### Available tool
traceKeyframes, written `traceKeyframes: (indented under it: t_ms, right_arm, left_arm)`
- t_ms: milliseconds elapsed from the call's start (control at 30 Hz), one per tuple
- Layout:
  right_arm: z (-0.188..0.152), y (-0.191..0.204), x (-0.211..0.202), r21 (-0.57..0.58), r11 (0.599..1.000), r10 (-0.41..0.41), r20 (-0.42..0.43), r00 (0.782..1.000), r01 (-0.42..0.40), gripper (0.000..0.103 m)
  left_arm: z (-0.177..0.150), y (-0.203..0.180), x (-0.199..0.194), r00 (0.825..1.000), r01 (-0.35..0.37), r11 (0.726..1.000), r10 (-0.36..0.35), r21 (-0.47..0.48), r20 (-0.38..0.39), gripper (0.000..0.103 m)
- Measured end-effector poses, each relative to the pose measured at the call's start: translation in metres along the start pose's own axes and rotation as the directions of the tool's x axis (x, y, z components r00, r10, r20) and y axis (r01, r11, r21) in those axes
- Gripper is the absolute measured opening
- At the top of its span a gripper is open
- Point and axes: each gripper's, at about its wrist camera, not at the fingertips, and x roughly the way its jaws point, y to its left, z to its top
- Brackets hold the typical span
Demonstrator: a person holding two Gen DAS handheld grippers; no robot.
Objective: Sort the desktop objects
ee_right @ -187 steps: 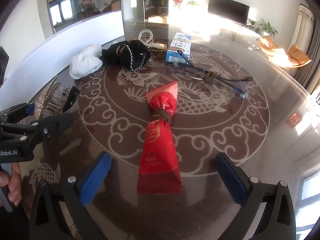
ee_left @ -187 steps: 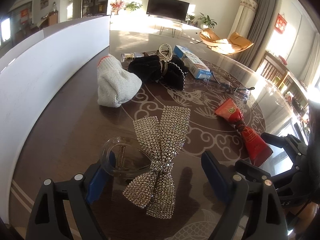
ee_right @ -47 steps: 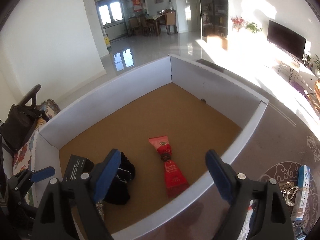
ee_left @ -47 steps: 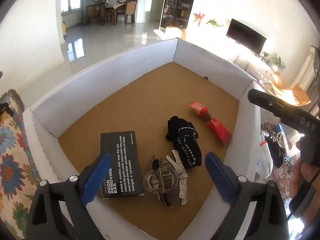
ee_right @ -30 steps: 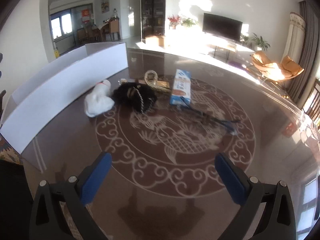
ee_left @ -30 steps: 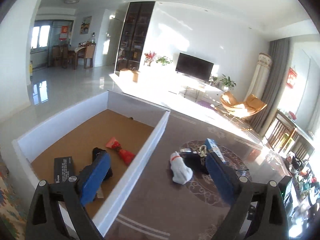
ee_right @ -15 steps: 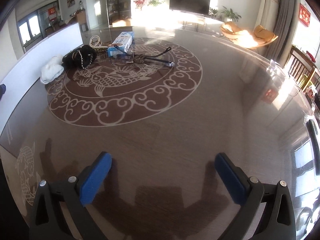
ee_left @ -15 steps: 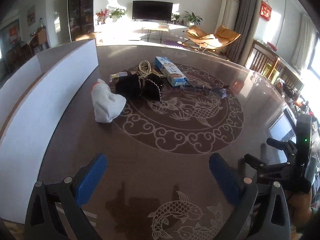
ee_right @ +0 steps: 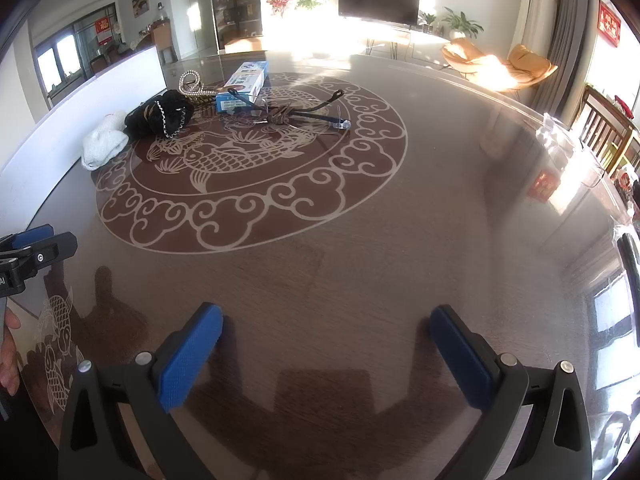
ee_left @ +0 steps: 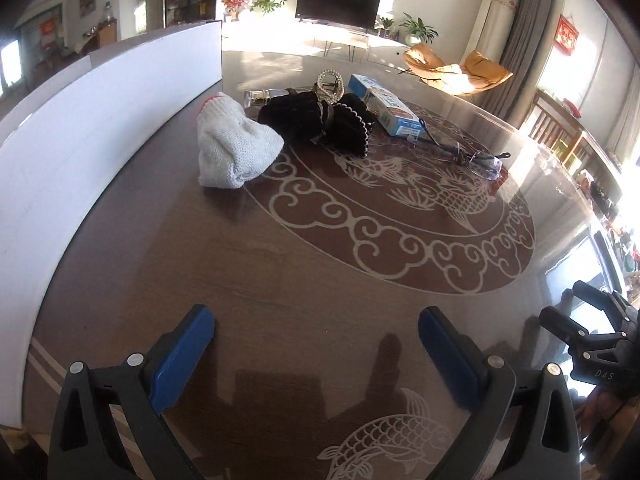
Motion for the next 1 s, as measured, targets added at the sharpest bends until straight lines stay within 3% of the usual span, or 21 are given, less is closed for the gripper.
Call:
traceKeyframes:
  t_ms: [133,200,1000]
  right_arm:
    - [0.000,0.000,0.000,0.000,1.000,0.000,0.000,1.000,0.000,0.103]
    - [0.000,0.000,0.000,0.000,1.000,0.000,0.000,1.000,0.000,0.103]
    - [0.000,0.000,0.000,0.000,1.000,0.000,0.000,1.000,0.000,0.103]
  left_arm:
    - [0.004,-0.016,0.012,0.997,-0.071,0.990,0.073,0.119,-0.013,0.103]
    - [0.008,-0.019,0.017,0.999,-0.045,0.988,0.049,0.147,-0.021,0.103]
    - [0.008,-0.016,0.015,0.998,-0.061,0.990,0.059,0.125,0.021,0.103]
